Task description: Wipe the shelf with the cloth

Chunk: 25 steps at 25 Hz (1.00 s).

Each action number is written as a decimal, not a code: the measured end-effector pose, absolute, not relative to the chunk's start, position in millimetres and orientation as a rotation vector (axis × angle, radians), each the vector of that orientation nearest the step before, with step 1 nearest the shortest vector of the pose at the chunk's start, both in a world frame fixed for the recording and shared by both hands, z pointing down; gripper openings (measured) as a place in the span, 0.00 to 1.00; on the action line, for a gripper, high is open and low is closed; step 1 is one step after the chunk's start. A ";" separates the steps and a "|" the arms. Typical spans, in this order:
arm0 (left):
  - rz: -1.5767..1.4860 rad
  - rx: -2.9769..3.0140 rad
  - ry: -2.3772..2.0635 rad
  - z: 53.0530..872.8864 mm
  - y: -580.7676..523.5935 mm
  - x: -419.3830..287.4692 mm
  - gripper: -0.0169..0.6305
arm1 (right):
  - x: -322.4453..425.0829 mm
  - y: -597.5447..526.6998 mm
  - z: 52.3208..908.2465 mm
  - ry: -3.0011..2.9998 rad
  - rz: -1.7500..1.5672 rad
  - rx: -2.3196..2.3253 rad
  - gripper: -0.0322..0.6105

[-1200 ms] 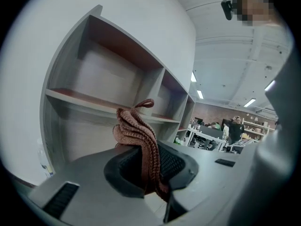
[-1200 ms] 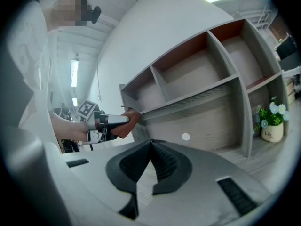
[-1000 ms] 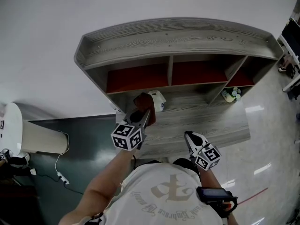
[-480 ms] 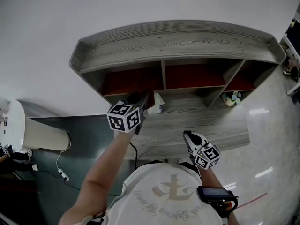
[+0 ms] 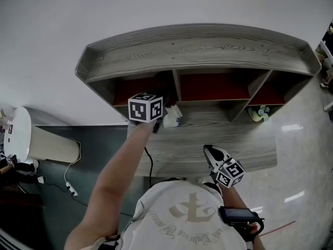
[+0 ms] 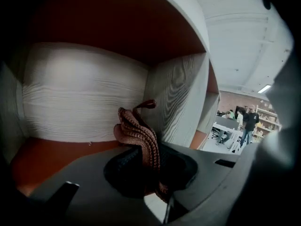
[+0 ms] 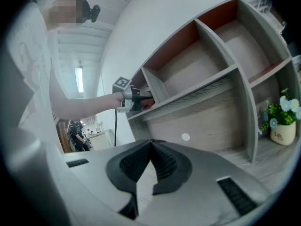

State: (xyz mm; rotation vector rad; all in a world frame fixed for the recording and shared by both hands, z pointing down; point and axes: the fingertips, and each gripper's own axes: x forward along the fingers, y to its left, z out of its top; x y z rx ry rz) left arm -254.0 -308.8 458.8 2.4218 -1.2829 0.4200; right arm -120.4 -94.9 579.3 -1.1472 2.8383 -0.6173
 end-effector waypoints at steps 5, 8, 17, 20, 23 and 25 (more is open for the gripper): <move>0.560 2.380 -1.277 472.7 -329.8 -249.4 0.14 | -107.3 -100.5 581.7 2.825 -0.627 -1.157 0.06; 0.647 2.362 -1.286 480.2 -335.5 -246.3 0.13 | -100.9 -102.7 583.1 2.817 -0.636 -1.164 0.06; 0.799 2.356 -1.359 488.5 -337.4 -246.9 0.13 | -92.6 -112.2 588.5 2.813 -0.659 -1.170 0.06; 0.802 2.362 -1.357 489.4 -337.1 -248.0 0.13 | -97.8 -115.7 588.5 2.830 -0.661 -1.150 0.06; 0.813 2.366 -1.354 489.8 -336.8 -250.0 0.13 | -101.7 -118.8 587.8 2.845 -0.661 -1.136 0.06; 0.844 2.363 -1.371 489.9 -336.7 -256.0 0.13 | -103.5 -120.5 588.0 2.853 -0.664 -1.128 0.06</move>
